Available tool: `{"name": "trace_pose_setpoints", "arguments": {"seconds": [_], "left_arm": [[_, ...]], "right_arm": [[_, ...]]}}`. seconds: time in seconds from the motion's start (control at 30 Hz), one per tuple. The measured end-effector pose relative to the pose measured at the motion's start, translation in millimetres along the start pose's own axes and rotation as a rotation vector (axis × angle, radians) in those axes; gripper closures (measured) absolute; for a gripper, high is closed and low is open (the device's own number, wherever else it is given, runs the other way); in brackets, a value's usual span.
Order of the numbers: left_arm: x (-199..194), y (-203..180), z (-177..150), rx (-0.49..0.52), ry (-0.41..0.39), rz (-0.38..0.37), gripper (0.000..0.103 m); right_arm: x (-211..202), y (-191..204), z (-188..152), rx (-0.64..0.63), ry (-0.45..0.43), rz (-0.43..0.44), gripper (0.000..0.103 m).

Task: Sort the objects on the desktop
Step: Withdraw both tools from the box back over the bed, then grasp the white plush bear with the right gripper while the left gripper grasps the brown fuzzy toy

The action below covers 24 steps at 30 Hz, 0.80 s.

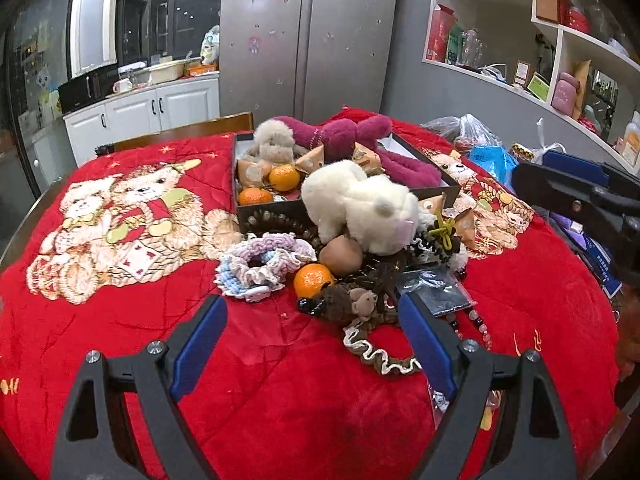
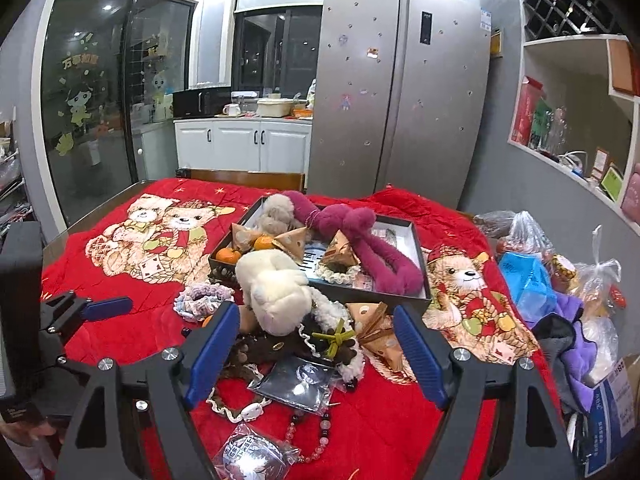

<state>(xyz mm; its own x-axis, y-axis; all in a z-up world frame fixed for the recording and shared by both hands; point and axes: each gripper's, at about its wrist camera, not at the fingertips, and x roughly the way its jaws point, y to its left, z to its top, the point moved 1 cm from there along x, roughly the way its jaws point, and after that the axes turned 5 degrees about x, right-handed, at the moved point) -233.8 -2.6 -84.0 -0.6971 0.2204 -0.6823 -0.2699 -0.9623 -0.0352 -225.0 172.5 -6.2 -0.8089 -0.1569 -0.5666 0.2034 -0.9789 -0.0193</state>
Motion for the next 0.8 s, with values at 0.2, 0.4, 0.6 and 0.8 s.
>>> {"name": "trace_pose_setpoints", "arguments": {"seconds": [0.2,0.4,0.6,0.8], "left_arm": [[17.6,-4.9,2.0,0.034,0.028,-0.007,0.014],[35.5,-13.7,2.5,0.077,0.057,-0.036,0.014],[56.2,-17.5,5.8,0.097,0.082,-0.052,0.014],[75.8,-14.5,7.1,0.095,0.123,-0.062,0.014]], "right_arm": [[21.5,7.5,6.7,-0.031,0.032,0.037,0.022],[48.1,10.2,11.3,-0.086,0.054,0.035,0.022],[72.7,9.8,12.7,-0.08,0.087,0.064,0.022],[101.0,19.5,9.3,-0.131,0.112,0.076,0.022]]}}
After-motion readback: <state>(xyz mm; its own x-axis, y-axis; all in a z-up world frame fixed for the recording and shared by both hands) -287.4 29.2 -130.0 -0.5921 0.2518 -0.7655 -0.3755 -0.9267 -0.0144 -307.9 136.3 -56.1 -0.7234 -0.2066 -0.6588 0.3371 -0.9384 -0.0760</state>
